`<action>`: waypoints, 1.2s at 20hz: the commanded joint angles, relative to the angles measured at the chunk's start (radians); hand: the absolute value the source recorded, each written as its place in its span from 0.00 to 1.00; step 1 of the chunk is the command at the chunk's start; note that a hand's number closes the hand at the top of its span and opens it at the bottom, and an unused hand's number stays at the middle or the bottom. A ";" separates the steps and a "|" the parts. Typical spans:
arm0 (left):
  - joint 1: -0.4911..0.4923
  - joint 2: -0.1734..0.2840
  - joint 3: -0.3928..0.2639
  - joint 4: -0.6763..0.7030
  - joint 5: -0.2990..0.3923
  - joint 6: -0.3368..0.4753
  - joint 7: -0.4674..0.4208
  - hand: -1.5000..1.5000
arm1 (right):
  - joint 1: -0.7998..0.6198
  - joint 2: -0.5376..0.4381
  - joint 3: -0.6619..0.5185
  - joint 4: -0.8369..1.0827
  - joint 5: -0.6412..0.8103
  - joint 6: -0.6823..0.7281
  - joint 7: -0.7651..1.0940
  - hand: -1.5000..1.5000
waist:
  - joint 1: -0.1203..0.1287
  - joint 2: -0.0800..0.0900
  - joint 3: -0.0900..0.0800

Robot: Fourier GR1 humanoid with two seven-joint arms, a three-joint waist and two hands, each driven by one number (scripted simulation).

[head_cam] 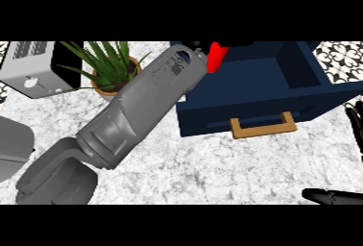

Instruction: Pick up the can, place it into the drawer and close the drawer

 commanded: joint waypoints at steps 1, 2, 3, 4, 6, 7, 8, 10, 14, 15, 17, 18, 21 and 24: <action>0.016 0.000 -0.025 0.016 0.018 0.024 -0.023 0.00 | 0.008 0.011 0.020 -0.017 0.020 -0.009 0.010 0.00 | 0.004 -0.002 -0.001; 0.023 0.000 -0.057 -0.011 0.029 0.059 0.017 0.00 | -0.028 -0.002 0.015 -0.018 0.006 -0.008 0.021 0.00 | -0.012 -0.001 0.000; 0.043 0.000 -0.047 -0.005 0.038 0.074 -0.012 0.00 | 0.022 0.010 0.020 -0.017 0.005 0.011 -0.013 0.00 | -0.023 0.001 0.000; 0.007 0.000 -0.044 0.020 0.037 0.064 0.009 0.00 | 0.005 -0.010 -0.003 -0.013 -0.013 0.014 0.000 0.00 | -0.009 -0.001 0.000; 0.057 0.000 -0.064 -0.010 0.051 0.085 -0.023 0.00 | 0.010 0.024 0.044 -0.042 0.033 -0.015 0.018 0.00 | -0.007 -0.002 -0.001; 0.045 0.000 -0.050 0.011 0.054 0.084 -0.045 0.00 | -0.015 0.007 0.009 -0.001 0.009 -0.016 0.019 0.00 | -0.007 0.004 -0.001; 0.063 0.000 -0.049 0.031 0.050 0.069 -0.074 0.00 | -0.001 0.008 0.015 -0.049 0.001 -0.011 0.027 0.00 | 0.000 0.000 -0.001; 0.036 0.000 -0.033 0.052 0.063 0.071 -0.073 0.00 | 0.021 0.000 0.001 -0.057 -0.022 0.005 0.026 0.00 | -0.006 0.001 -0.001; 0.047 0.000 -0.059 0.007 0.091 0.122 -0.067 0.00 | -0.004 -0.023 -0.009 -0.054 -0.009 0.003 0.035 0.00 | -0.012 0.001 -0.001; 0.039 0.000 -0.072 -0.008 0.104 0.157 -0.033 0.00 | -0.009 0.007 0.055 -0.059 0.056 -0.007 0.008 0.00 | -0.028 0.005 0.000; 0.052 0.000 -0.028 0.011 0.124 0.107 -0.092 0.00 | -0.023 -0.046 0.003 -0.081 0.074 -0.010 0.013 0.00 | 0.006 0.000 -0.002; 0.054 0.000 -0.047 -0.008 0.131 0.136 -0.071 0.00 | -0.002 -0.056 0.011 -0.072 0.108 0.008 -0.035 0.00 | -0.006 0.000 -0.001; 0.068 0.000 -0.037 -0.002 0.151 0.133 -0.099 0.00 | 0.012 -0.089 0.043 -0.137 0.192 0.021 -0.059 0.00 | -0.014 0.002 -0.002; 0.056 0.000 -0.042 -0.020 0.180 0.138 -0.079 0.00 | -0.018 -0.098 0.076 -0.113 0.261 0.015 -0.083 0.00 | 0.005 0.000 -0.002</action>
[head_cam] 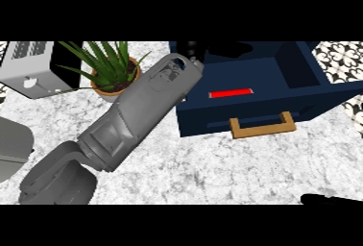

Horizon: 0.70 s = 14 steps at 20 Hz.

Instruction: Pick up the can, place it into the drawer and close the drawer

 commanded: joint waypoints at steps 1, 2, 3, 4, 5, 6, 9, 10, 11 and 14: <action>0.008 0.000 0.007 -0.035 0.040 0.007 -0.015 0.00 | -0.003 -0.041 -0.001 -0.049 0.082 -0.001 -0.028 0.00 | 0.019 -0.009 -0.001; 0.023 0.000 0.012 -0.032 0.049 -0.008 -0.042 0.00 | -0.004 -0.039 0.029 -0.068 0.103 0.002 -0.014 0.00 | 0.018 -0.006 -0.001; 0.034 0.000 0.025 -0.063 0.072 -0.003 -0.057 0.00 | 0.003 -0.052 0.017 -0.017 0.123 0.009 -0.057 0.00 | 0.025 -0.006 0.000; -0.007 0.000 0.040 -0.034 0.071 -0.018 -0.058 0.00 | -0.032 -0.063 0.014 0.020 0.150 -0.002 -0.081 0.00 | 0.036 -0.004 0.000; 0.012 0.000 0.016 -0.057 0.080 0.014 -0.059 0.00 | -0.060 -0.071 0.036 0.017 0.179 -0.005 -0.069 0.00 | 0.032 -0.004 0.000; 0.008 0.000 0.001 -0.065 0.078 0.023 -0.065 0.00 | -0.087 -0.066 0.074 0.015 0.218 -0.014 -0.046 0.00 | 0.038 -0.005 -0.001; -0.051 0.000 0.025 -0.026 0.085 0.033 -0.050 0.00 | -0.064 -0.096 0.112 -0.019 0.347 -0.022 -0.041 0.00 | 0.044 -0.010 -0.001; -0.043 0.000 0.029 -0.039 0.092 0.039 -0.056 0.00 | -0.069 -0.101 0.134 0.043 0.405 -0.036 -0.092 0.00 | 0.059 -0.010 -0.001; -0.039 0.000 0.025 -0.042 0.097 0.046 -0.051 0.00 | -0.081 -0.113 0.138 0.031 0.432 -0.033 -0.054 0.00 | 0.062 -0.013 -0.001; -0.044 0.000 -0.002 -0.058 0.093 0.070 -0.029 0.00 | -0.110 -0.128 0.217 0.057 0.589 -0.055 -0.030 0.00 | 0.077 -0.017 -0.001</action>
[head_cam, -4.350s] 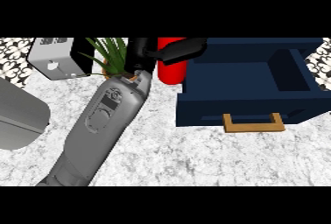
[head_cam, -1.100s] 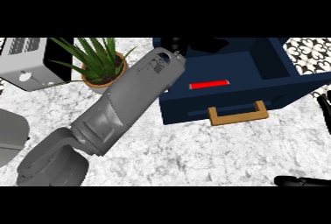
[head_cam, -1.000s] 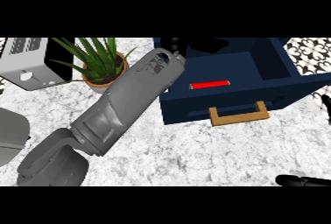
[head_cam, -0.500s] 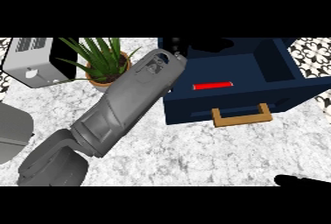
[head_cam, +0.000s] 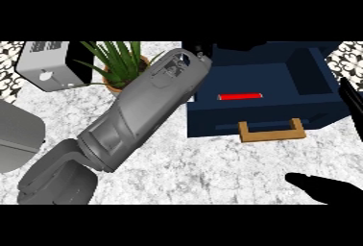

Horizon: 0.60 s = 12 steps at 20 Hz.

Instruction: Pick up the can, place it into the drawer and close the drawer

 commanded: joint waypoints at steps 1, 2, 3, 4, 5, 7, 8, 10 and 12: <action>0.006 0.000 -0.013 -0.031 0.005 0.024 0.007 0.00 | -0.037 -0.026 0.072 0.098 0.201 -0.049 -0.024 0.00 | 0.036 -0.007 0.000; -0.032 0.000 0.003 0.009 0.006 -0.001 0.013 0.00 | -0.045 -0.010 0.117 0.107 0.251 -0.068 -0.015 0.00 | 0.029 -0.003 0.000; -0.013 0.000 0.017 0.003 0.008 0.001 0.002 0.00 | -0.047 -0.036 0.105 0.124 0.261 -0.049 -0.012 0.00 | 0.038 -0.007 0.000; -0.001 0.000 0.006 0.014 0.002 -0.005 -0.018 0.00 | -0.064 -0.048 0.127 0.140 0.287 -0.037 -0.007 0.00 | 0.031 -0.004 0.000; -0.050 0.000 0.024 0.017 0.005 -0.019 0.042 0.00 | -0.105 -0.025 0.146 0.194 0.327 -0.068 0.005 0.00 | 0.051 -0.009 0.000; 0.012 0.000 0.027 -0.020 -0.007 -0.014 0.012 0.00 | -0.098 -0.018 0.171 0.241 0.394 -0.105 -0.006 0.00 | 0.062 -0.014 -0.001; -0.051 0.000 0.023 -0.014 -0.015 0.007 0.079 0.00 | -0.091 -0.033 0.165 0.280 0.405 -0.109 -0.027 0.00 | 0.063 -0.017 0.000; -0.027 0.036 0.015 -0.036 -0.030 -0.008 0.091 0.00 | -0.120 -0.020 0.180 0.375 0.473 -0.151 -0.019 0.00 | 0.079 -0.018 0.000; 0.033 0.051 0.002 -0.094 -0.048 -0.002 0.093 0.00 | -0.116 0.012 0.184 0.463 0.514 -0.238 -0.043 0.00 | 0.086 -0.021 0.000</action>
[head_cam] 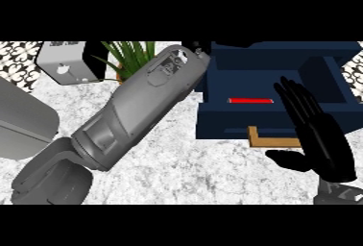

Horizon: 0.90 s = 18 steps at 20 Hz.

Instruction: Pick up the can, place it into the drawer and close the drawer

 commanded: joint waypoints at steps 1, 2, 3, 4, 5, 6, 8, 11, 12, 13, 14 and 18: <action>-0.036 0.060 0.005 -0.060 -0.022 -0.001 0.086 0.00 | -0.014 0.040 0.008 0.172 0.088 -0.141 -0.043 0.00 | 0.014 -0.005 0.001; 0.071 0.060 -0.004 -0.092 -0.033 -0.014 0.048 0.00 | -0.024 0.047 -0.004 0.198 0.077 -0.169 -0.065 0.00 | 0.015 -0.005 0.000; 0.033 0.071 -0.018 -0.119 -0.054 0.012 0.099 0.00 | -0.032 0.066 -0.010 0.219 0.071 -0.186 -0.060 0.00 | 0.015 -0.007 0.000; 0.033 0.116 -0.009 -0.106 -0.051 -0.027 0.100 0.00 | -0.074 0.081 -0.013 0.296 0.092 -0.218 -0.061 0.00 | 0.020 -0.004 0.001; 0.018 0.125 -0.015 -0.118 -0.059 -0.026 0.142 0.00 | -0.083 0.076 -0.026 0.351 0.085 -0.250 -0.100 0.00 | 0.020 -0.004 0.001; 0.052 0.137 -0.031 -0.186 -0.073 0.002 0.158 0.00 | -0.059 0.069 -0.047 0.365 0.062 -0.276 -0.131 0.00 | 0.026 -0.009 0.001; 0.104 0.156 -0.037 -0.242 -0.081 0.004 0.167 0.00 | -0.168 0.067 -0.080 0.468 0.079 -0.264 -0.098 0.00 | 0.035 -0.007 0.000; 0.098 0.230 -0.024 -0.307 -0.098 -0.002 0.229 0.00 | -0.194 0.081 -0.075 0.533 0.120 -0.315 -0.102 0.00 | 0.028 -0.007 0.000; 0.091 0.267 -0.015 -0.304 -0.090 -0.048 0.233 0.00 | -0.214 0.104 -0.068 0.598 0.146 -0.357 -0.103 0.00 | 0.037 -0.003 0.001; 0.150 0.260 -0.036 -0.371 -0.107 -0.013 0.228 0.00 | -0.219 0.073 -0.103 0.606 0.111 -0.346 -0.129 0.00 | 0.038 -0.007 0.000; 0.140 0.276 -0.041 -0.384 -0.106 -0.023 0.277 0.00 | -0.253 0.092 -0.085 0.622 0.150 -0.334 -0.086 0.00 | 0.039 -0.008 0.000; 0.199 0.322 -0.024 -0.406 -0.115 -0.056 0.226 0.00 | -0.345 0.098 -0.116 0.805 0.206 -0.438 -0.097 0.00 | 0.050 0.006 0.001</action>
